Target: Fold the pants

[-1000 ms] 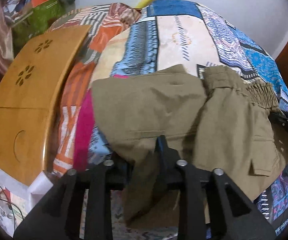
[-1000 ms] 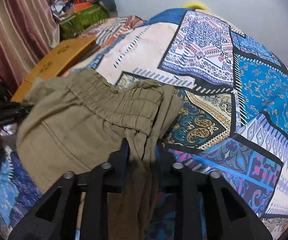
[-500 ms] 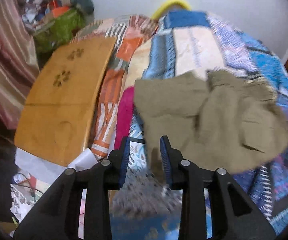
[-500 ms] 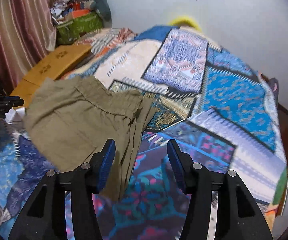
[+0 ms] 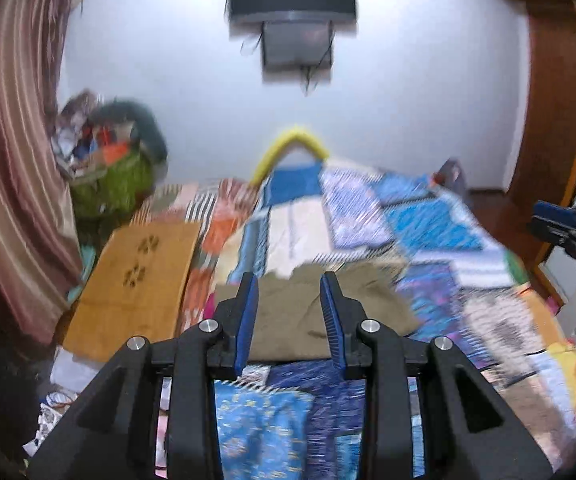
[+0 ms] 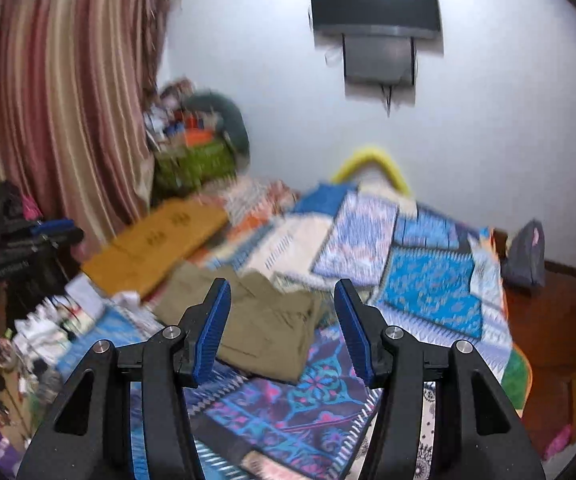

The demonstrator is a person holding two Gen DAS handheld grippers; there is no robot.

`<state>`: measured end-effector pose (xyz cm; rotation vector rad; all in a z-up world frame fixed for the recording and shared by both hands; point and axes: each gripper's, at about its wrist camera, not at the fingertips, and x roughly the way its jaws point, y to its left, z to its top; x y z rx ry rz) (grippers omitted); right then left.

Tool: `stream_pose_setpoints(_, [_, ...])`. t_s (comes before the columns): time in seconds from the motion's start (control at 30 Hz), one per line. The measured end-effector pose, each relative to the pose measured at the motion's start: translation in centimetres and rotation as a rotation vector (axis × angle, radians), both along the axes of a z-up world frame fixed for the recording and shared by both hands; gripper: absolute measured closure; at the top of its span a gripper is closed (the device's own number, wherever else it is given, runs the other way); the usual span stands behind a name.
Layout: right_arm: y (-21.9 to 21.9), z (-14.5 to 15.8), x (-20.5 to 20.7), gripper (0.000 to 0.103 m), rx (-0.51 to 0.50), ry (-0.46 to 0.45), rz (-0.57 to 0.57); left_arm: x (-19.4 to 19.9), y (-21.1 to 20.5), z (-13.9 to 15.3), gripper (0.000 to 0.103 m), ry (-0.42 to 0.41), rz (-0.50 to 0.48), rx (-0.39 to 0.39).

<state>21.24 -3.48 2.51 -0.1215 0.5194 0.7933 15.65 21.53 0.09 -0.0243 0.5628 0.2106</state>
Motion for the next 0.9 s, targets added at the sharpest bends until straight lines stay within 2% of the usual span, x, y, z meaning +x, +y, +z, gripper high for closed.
stream_pose_setpoints(0.17, [-3.0,3.8,-6.0,0.053,0.133,-0.095,0.027,-6.0,-4.8,4.1,0.07,-0.152,-0.026,0.015])
stream_pose_setpoints(0.33, [-4.8,5.0,-10.7,0.052,0.199,-0.161,0.035,-11.0,-8.8,5.8,0.068,-0.262,-0.061,0.016])
stream_pose_setpoints(0.43, [-5.5,5.2,-13.6,0.047,0.217,-0.211,0.016,-13.1,-10.3,5.9,0.057,-0.305,-0.068,0.006])
stream_pose_setpoints(0.57, [-6.1,4.8,-15.2,0.039,0.256,-0.219,-0.004,-15.0,-11.7,5.6,0.043,-0.343,-0.062,0.009])
stream_pose_setpoints(0.7, [-6.6,4.5,-15.4,0.019,0.269,-0.217,-0.045,-16.1,-12.5,5.1,0.023,-0.352,-0.055,0.013])
stream_pose_setpoints(0.77, [-6.6,4.6,-15.5,0.015,0.261,-0.222,-0.063,-16.4,-12.5,5.0,0.018,-0.348,-0.057,0.009])
stream_pose_setpoints(0.9, [-6.5,4.7,-15.8,0.001,0.256,-0.232,-0.086,-16.9,-12.5,5.0,0.005,-0.356,-0.053,0.005])
